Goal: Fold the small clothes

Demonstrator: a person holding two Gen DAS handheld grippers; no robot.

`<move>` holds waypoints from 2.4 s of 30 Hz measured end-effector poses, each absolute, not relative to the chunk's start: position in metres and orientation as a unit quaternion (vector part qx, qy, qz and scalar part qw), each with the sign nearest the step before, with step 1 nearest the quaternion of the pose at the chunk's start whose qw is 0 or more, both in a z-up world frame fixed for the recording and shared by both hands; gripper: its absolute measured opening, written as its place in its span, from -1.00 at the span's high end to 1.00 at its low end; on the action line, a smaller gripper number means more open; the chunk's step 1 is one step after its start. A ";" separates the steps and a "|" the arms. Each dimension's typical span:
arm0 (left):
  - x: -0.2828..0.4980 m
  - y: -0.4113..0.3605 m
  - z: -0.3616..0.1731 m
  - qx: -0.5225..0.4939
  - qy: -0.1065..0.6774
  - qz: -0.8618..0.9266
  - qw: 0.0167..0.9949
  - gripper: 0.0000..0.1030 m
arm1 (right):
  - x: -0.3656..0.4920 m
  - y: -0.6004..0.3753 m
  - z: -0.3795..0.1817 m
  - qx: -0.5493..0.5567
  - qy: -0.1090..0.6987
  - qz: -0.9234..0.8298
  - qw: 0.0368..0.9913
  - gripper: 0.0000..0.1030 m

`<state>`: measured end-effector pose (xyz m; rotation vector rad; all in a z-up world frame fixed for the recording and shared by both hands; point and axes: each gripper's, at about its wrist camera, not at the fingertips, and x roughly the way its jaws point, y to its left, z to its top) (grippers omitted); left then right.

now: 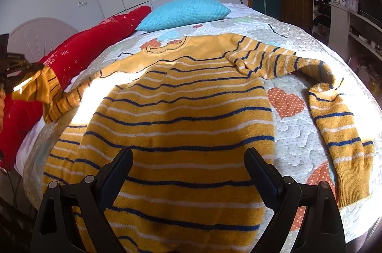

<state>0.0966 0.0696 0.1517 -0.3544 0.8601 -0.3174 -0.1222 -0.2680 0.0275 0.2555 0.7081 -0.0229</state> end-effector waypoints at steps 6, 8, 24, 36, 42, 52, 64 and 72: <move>0.110 -0.100 0.150 -0.130 0.434 -0.280 0.847 0.82 | -0.147 -0.301 0.033 0.137 0.322 -0.051 0.936 -0.88; 0.112 -0.146 0.138 -0.119 0.449 -0.313 0.828 0.81 | -0.153 -0.316 0.032 0.150 0.319 -0.064 0.934 -0.88; 0.024 -0.085 0.132 -0.035 0.412 -0.216 0.884 -0.51 | -0.099 -0.343 0.051 0.189 0.327 -0.008 0.926 -0.88; -0.056 0.042 0.061 -0.141 0.428 -0.089 0.888 -0.55 | 0.031 -0.357 0.007 0.378 0.391 -0.013 0.839 0.20; -0.066 0.051 0.046 -0.154 0.427 -0.069 0.888 -0.55 | 0.047 -0.342 0.059 0.320 0.372 0.039 0.870 0.83; -0.071 0.029 0.032 -0.131 0.436 -0.069 0.887 -0.55 | 0.036 -0.345 0.058 0.194 0.407 -0.020 0.893 0.83; -0.074 0.014 0.025 -0.095 0.433 -0.057 0.895 -0.71 | -0.107 -0.429 0.062 0.155 0.382 -0.082 0.908 -0.13; -0.079 0.010 0.035 -0.107 0.446 -0.062 0.886 -0.72 | -0.161 -0.416 0.031 0.035 0.424 -0.112 0.898 -0.46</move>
